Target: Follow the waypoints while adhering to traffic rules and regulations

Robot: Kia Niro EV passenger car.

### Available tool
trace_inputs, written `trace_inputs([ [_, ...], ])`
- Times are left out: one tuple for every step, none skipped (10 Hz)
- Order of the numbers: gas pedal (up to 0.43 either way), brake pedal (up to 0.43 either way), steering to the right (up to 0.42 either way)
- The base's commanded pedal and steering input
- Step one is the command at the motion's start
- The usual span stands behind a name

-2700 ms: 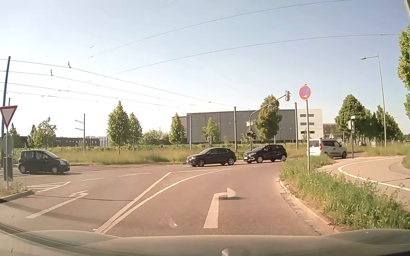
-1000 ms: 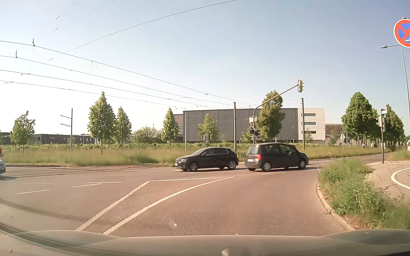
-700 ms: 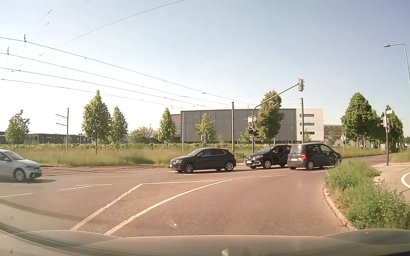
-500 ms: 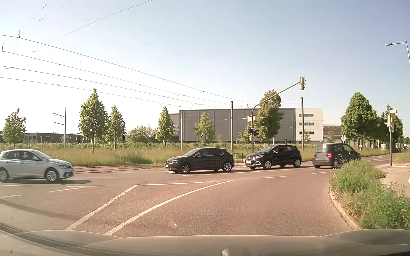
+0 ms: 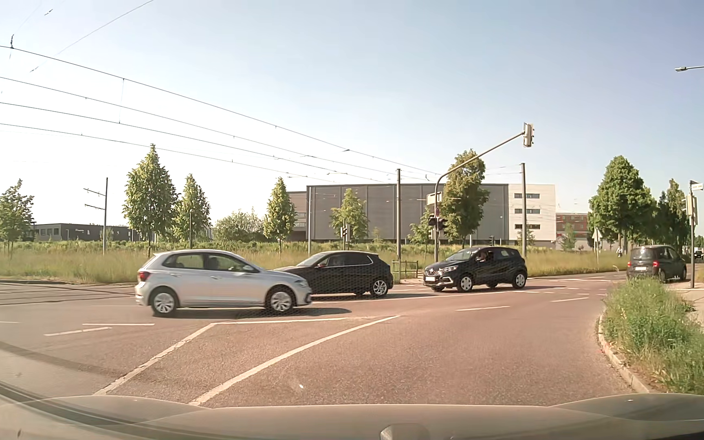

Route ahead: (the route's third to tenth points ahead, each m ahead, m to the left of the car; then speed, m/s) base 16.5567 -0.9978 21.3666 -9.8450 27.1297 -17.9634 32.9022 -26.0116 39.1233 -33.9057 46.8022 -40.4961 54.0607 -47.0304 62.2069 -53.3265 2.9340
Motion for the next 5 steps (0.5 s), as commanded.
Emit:
trace_inputs([
  [0.280,0.000,0.084],
  [0.319,0.000,0.103],
  [0.319,0.000,0.107],
  [0.319,0.000,0.124],
  [0.311,0.000,0.138],
])
